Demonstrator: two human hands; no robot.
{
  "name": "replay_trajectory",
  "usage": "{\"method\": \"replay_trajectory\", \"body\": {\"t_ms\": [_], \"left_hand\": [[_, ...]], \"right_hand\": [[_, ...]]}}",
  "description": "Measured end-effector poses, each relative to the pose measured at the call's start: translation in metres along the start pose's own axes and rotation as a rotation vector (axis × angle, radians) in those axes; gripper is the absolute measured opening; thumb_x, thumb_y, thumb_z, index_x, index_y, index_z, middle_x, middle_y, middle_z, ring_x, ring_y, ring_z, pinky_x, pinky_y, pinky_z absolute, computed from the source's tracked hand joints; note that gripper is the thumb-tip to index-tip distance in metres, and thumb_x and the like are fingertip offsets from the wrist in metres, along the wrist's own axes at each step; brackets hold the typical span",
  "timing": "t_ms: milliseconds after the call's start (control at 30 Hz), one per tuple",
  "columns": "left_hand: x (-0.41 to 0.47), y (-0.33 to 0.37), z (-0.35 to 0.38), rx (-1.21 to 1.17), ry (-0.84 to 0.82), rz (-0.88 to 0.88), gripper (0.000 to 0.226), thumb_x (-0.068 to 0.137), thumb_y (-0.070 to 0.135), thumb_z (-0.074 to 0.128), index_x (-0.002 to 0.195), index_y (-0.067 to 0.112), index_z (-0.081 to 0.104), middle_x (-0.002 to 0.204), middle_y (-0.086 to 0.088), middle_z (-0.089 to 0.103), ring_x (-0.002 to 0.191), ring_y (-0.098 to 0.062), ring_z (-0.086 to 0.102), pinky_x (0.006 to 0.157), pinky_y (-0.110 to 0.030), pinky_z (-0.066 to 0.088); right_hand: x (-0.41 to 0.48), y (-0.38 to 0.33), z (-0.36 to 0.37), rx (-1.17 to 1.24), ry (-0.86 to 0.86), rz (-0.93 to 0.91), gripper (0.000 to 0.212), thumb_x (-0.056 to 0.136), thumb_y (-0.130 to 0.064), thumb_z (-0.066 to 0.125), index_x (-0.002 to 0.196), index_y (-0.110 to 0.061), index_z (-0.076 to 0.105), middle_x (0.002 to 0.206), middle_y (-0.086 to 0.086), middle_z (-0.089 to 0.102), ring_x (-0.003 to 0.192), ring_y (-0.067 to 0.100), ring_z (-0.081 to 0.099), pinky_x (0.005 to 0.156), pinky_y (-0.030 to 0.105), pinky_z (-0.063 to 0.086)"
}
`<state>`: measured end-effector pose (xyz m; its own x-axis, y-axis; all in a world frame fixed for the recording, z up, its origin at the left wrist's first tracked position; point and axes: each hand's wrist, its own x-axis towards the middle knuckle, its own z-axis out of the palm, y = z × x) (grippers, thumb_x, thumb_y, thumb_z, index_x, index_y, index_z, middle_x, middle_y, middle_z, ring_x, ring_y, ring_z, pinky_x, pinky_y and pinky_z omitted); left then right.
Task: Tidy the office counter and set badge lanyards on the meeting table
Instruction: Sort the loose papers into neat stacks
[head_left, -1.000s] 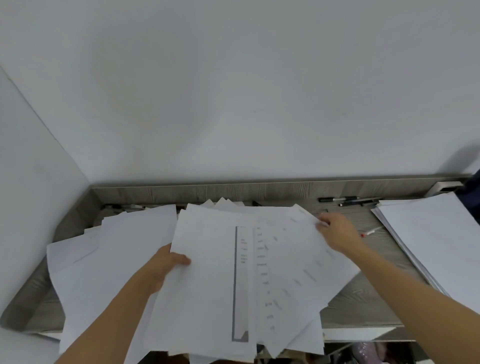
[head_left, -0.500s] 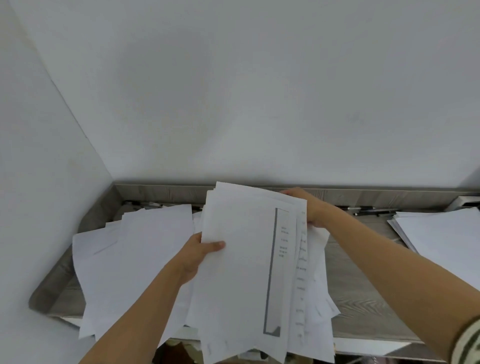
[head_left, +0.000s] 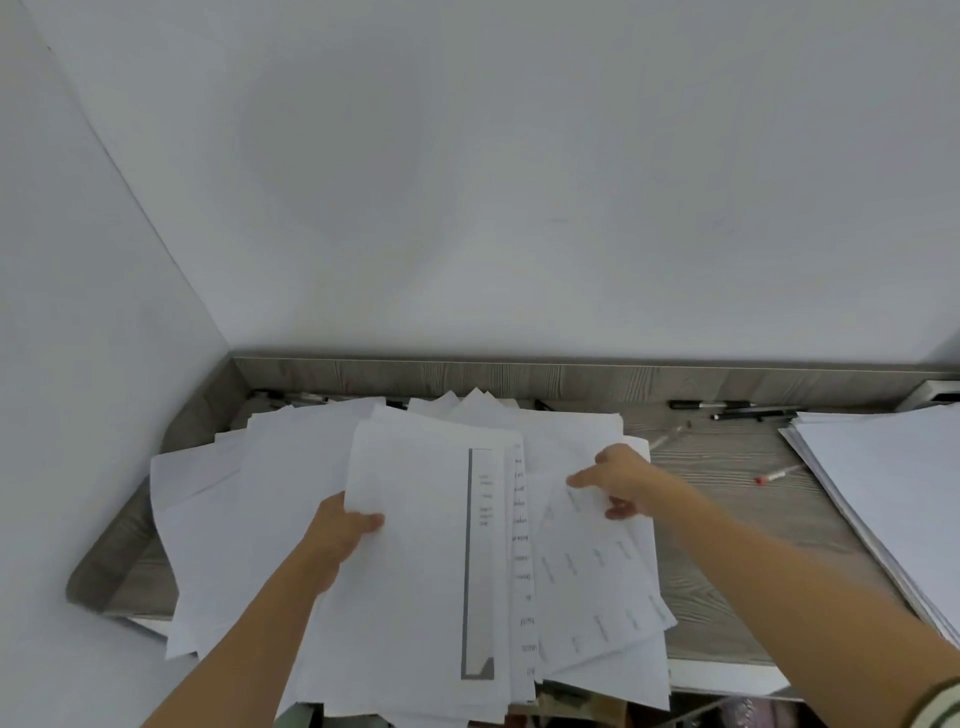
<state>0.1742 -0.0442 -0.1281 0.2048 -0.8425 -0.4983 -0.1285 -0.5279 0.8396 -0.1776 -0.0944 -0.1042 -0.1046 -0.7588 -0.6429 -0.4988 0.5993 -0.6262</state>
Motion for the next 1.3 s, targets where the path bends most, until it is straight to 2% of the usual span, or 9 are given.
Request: {"method": "replay_trajectory", "body": {"t_ms": [133,300,467,633,733,867,1067,1167,1300], "left_hand": [[-0.012,0.012,-0.001,-0.015,-0.14,0.022,0.03,0.084,0.001,0.068,0.114,0.002,0.064,0.104,-0.016,0.072,0.092,-0.034,0.07,0.079,-0.045,0.057],[-0.029,0.045,-0.013,-0.036,-0.33,0.085,0.027,0.084,-0.001,0.066,0.111,0.004,0.067,0.106,-0.015,0.073,0.096,-0.033,0.07,0.08,-0.043,0.058],[-0.031,0.067,0.013,0.225,-0.276,0.334,0.032,0.088,0.01,0.068,0.119,0.01,0.061,0.112,-0.004,0.07,0.098,-0.021,0.068,0.08,-0.031,0.056],[-0.033,0.089,0.045,0.341,-0.267,0.483,0.023,0.089,0.018,0.067,0.11,0.025,0.064,0.108,0.005,0.068,0.098,-0.016,0.066,0.089,-0.04,0.054],[-0.038,0.098,0.05,0.187,-0.252,0.483,0.022,0.087,0.015,0.07,0.109,0.018,0.068,0.103,-0.001,0.073,0.096,-0.023,0.069,0.085,-0.042,0.057],[-0.046,0.114,0.04,-0.151,-0.252,0.463,0.022,0.086,0.004,0.068,0.107,0.011,0.068,0.099,-0.004,0.075,0.091,-0.024,0.072,0.07,-0.031,0.059],[-0.045,0.128,0.039,-0.445,-0.195,0.433,0.031,0.086,0.003,0.066,0.116,0.006,0.064,0.109,-0.01,0.072,0.098,-0.028,0.069,0.084,-0.041,0.055],[-0.047,0.13,0.05,-0.429,-0.217,0.473,0.042,0.085,-0.002,0.066,0.125,0.009,0.058,0.114,-0.008,0.07,0.104,-0.027,0.067,0.083,-0.038,0.057],[-0.055,0.139,0.06,-0.395,-0.257,0.567,0.064,0.079,-0.006,0.07,0.134,0.014,0.047,0.122,-0.006,0.066,0.108,-0.024,0.066,0.088,-0.041,0.056]], "right_hand": [[0.006,0.011,0.012,0.093,-0.005,-0.098,0.024,0.081,-0.009,0.077,0.083,-0.008,0.053,0.075,0.011,0.05,0.055,0.018,0.043,0.045,0.024,0.033],[-0.006,-0.025,-0.018,0.254,0.134,-0.275,0.005,0.093,-0.006,0.063,0.091,-0.009,0.067,0.076,0.005,0.061,0.067,0.016,0.056,0.062,0.028,0.052],[-0.034,-0.071,-0.044,-0.071,0.151,-0.564,0.025,0.092,-0.012,0.061,0.068,-0.01,0.055,0.062,0.003,0.041,0.059,0.017,0.04,0.06,0.034,0.038],[-0.07,-0.113,-0.024,-0.236,0.087,-0.812,0.038,0.091,-0.015,0.06,0.058,-0.016,0.042,0.058,0.002,0.036,0.057,0.015,0.033,0.058,0.03,0.028],[-0.077,-0.111,-0.029,-0.002,0.222,-0.868,0.011,0.094,-0.029,0.062,0.093,-0.024,0.072,0.08,0.002,0.065,0.072,0.01,0.054,0.067,0.024,0.042],[-0.068,-0.082,-0.067,0.46,0.484,-0.69,0.049,0.091,-0.046,0.062,0.132,-0.019,0.056,0.12,-0.004,0.063,0.11,0.013,0.058,0.095,0.031,0.047],[-0.069,-0.028,-0.06,0.574,-0.276,-0.587,0.079,0.073,-0.077,0.057,0.13,-0.022,0.061,0.126,0.011,0.066,0.115,0.032,0.063,0.099,0.049,0.048],[-0.073,-0.03,-0.049,0.456,-0.257,-0.611,0.08,0.063,-0.059,0.083,0.128,-0.017,0.063,0.126,0.008,0.067,0.117,0.028,0.063,0.105,0.053,0.044],[-0.091,-0.052,-0.046,0.51,-0.069,-0.662,0.035,0.077,-0.007,0.078,0.111,-0.008,0.07,0.109,0.01,0.074,0.101,0.025,0.071,0.091,0.045,0.056]]}}
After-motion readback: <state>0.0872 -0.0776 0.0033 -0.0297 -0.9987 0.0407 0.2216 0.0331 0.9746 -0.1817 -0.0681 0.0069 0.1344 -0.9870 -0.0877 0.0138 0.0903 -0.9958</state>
